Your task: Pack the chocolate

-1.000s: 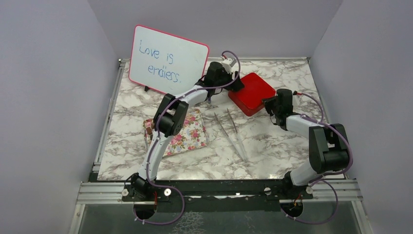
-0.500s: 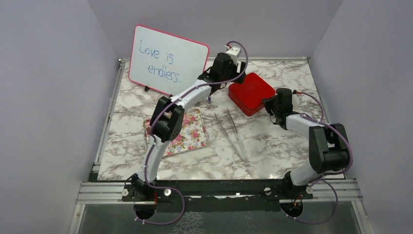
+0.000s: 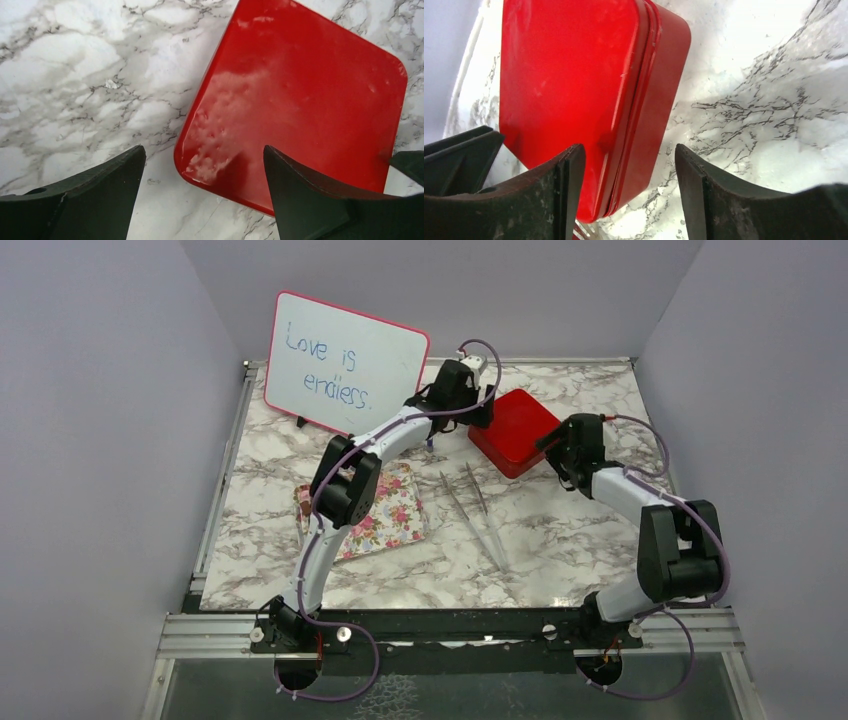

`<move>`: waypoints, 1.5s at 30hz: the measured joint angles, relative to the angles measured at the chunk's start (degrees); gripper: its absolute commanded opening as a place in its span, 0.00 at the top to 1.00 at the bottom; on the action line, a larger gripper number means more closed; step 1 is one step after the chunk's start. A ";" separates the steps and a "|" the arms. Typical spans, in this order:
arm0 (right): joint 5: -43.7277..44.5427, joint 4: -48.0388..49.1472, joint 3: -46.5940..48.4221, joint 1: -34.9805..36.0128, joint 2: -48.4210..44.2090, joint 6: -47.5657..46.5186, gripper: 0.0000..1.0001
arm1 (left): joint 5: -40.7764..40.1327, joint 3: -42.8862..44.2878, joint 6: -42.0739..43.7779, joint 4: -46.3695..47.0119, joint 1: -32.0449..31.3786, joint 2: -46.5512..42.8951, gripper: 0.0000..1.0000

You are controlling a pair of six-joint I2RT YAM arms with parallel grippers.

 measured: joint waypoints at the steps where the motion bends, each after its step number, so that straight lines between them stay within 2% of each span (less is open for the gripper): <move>1: 0.11 -1.95 0.87 0.00 -0.52 -1.53 0.24 | 0.02 -0.50 -0.26 -0.04 -0.02 -0.02 0.12; 5: 1.16 -7.06 5.66 0.00 -2.03 -7.85 0.20 | 0.22 -4.76 -2.36 0.39 -0.04 -1.36 0.15; 10: 0.48 -8.68 11.89 -0.52 -1.57 -19.21 0.21 | 0.42 -9.66 -6.01 2.73 -0.15 -3.41 0.22; 16: -3.52 -12.70 26.88 -2.86 7.96 -29.44 0.25 | 1.66 -11.37 -8.20 7.06 -0.50 -3.78 0.36; 20: -6.05 -14.51 28.59 -4.79 11.45 -32.13 0.26 | 2.51 -11.74 -8.46 9.18 -0.55 -3.78 0.44; 27: -9.46 -17.03 29.64 -6.86 16.17 -33.99 0.30 | 3.80 -11.87 -9.20 12.17 -0.57 -3.78 0.44; 35: -10.82 -17.68 29.40 -7.56 16.61 -34.69 0.35 | 3.34 -11.82 -8.94 11.39 -0.70 -3.78 0.45; 40: -12.44 -17.57 28.57 -7.56 16.57 -35.58 0.41 | 0.48 -11.85 -7.78 7.56 -0.92 -4.57 0.36; 45: -13.73 -17.97 28.57 -7.58 16.50 -37.13 0.41 | -1.09 -12.15 -7.28 6.10 -1.07 -5.81 0.31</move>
